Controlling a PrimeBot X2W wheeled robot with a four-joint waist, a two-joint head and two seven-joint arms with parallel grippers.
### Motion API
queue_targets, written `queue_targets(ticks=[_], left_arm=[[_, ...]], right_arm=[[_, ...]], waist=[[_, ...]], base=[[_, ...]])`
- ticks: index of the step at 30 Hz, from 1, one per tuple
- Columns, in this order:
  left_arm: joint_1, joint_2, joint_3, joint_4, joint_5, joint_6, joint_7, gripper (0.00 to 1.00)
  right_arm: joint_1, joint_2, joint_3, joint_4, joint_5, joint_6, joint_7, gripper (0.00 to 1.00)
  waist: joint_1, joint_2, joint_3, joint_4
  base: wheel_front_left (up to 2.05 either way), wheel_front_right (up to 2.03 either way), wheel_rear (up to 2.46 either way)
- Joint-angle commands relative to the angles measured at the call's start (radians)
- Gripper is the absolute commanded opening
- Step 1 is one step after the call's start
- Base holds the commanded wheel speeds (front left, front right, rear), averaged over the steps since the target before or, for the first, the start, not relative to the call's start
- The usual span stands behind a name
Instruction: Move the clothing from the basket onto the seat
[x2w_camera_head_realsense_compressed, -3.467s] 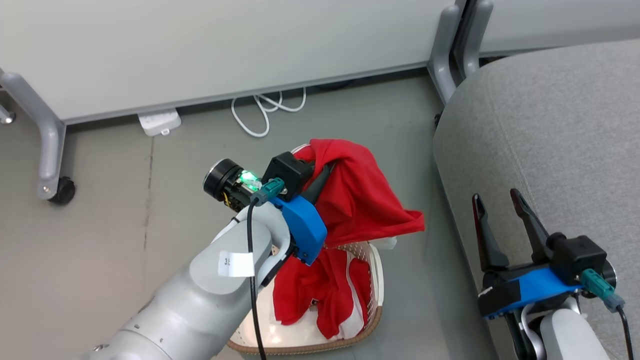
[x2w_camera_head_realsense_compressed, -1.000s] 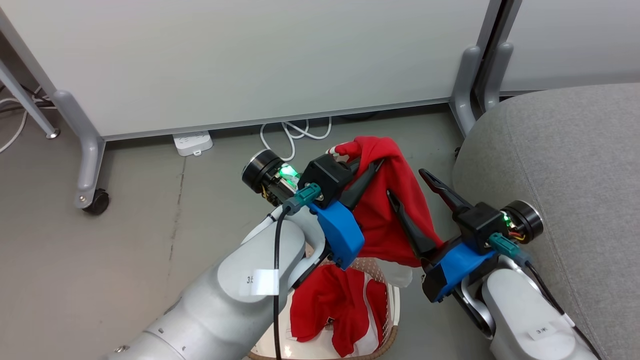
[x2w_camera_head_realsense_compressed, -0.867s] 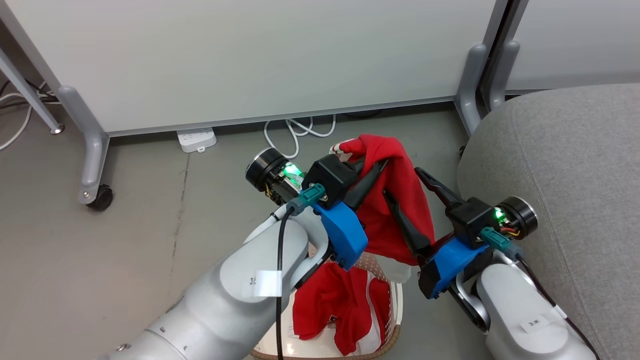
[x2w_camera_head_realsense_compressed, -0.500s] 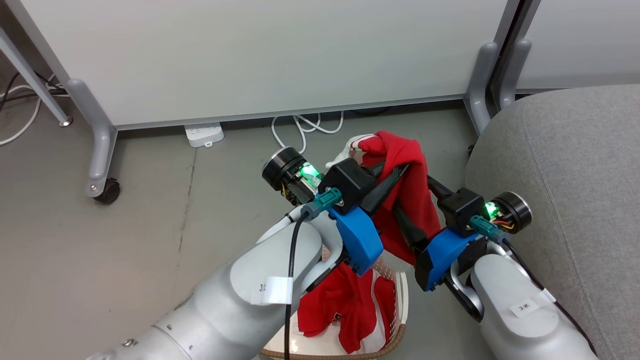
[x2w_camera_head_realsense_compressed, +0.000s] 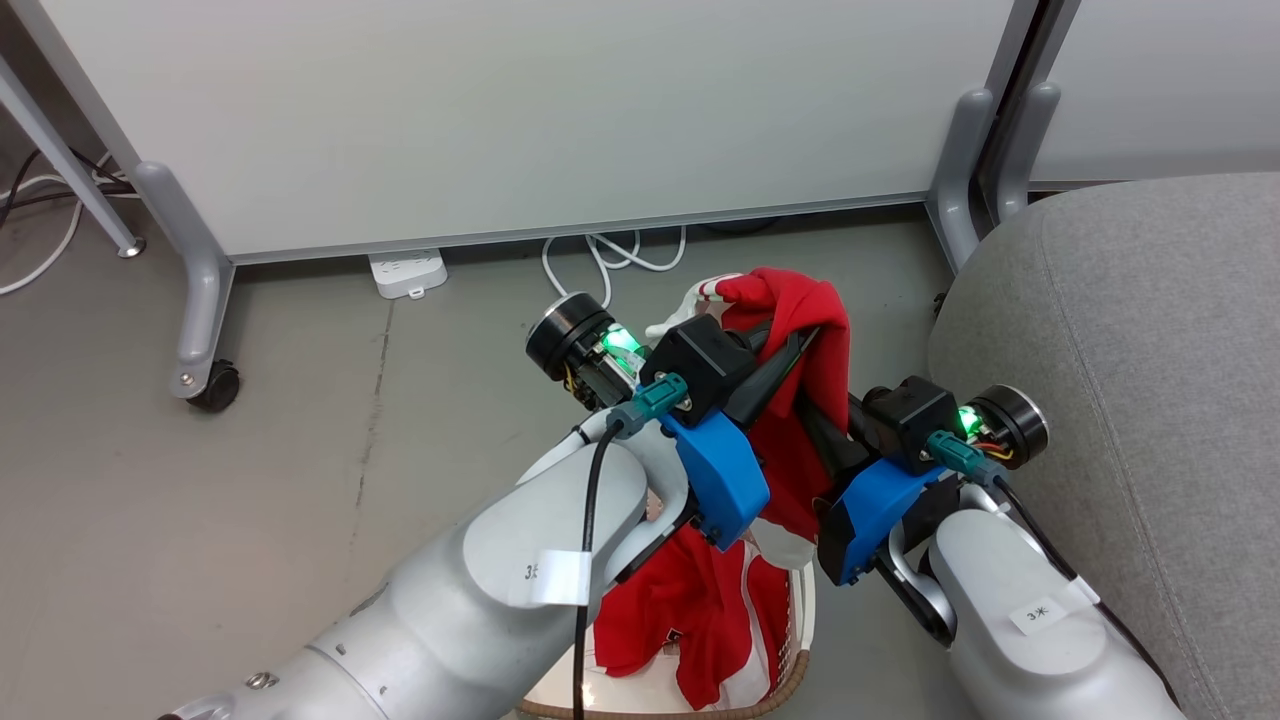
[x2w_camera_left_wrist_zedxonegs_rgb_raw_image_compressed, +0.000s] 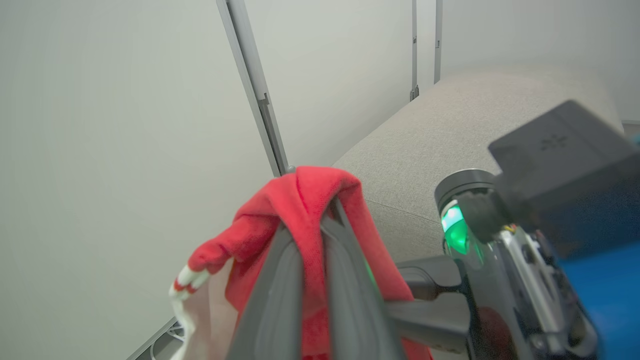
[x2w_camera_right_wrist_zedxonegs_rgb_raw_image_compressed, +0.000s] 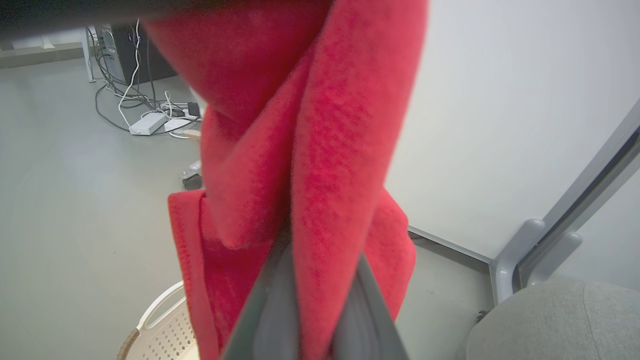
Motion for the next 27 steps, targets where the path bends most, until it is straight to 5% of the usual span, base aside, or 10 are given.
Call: queue_targets(ticks=[1, 20, 21, 22, 27], left_arm=[[-0.016, -0.002, -0.002, 0.001, -0.005, 0.003, -0.005, 0.0], [-0.012, -0.001, -0.009, 0.015, -0.006, 0.008, -0.005, 0.0], [-0.011, -0.001, -0.004, 0.014, -0.006, 0.012, -0.005, 0.11], [-0.008, -0.001, -0.003, 0.017, -0.008, 0.013, -0.005, 1.0], [0.003, -0.001, -0.001, 0.017, -0.012, 0.019, -0.005, 1.0]], right_arm=[[-0.011, -0.004, 0.002, -0.002, 0.007, 0.0, -0.001, 0.0], [0.0, -0.003, -0.003, -0.014, 0.016, 0.0, -0.001, 0.0], [0.0, -0.003, -0.003, -0.015, 0.017, 0.0, -0.001, 0.0], [0.001, -0.002, -0.004, -0.015, 0.018, 0.0, -0.001, 0.0], [0.005, -0.001, -0.014, -0.02, 0.025, 0.0, -0.001, 0.0]], waist=[[0.0, 0.0, 0.0, -0.001], [0.0, 0.0, -0.002, -0.006], [0.0, 0.0, -0.002, -0.007], [0.0, 0.0, -0.002, -0.007], [0.0, 0.0, -0.003, -0.009]], base=[[0.0, 0.0, 0.0], [0.0, 0.0, 0.0], [0.0, 0.0, 0.0], [0.0, 0.0, 0.0], [0.0, 0.0, 0.0]])
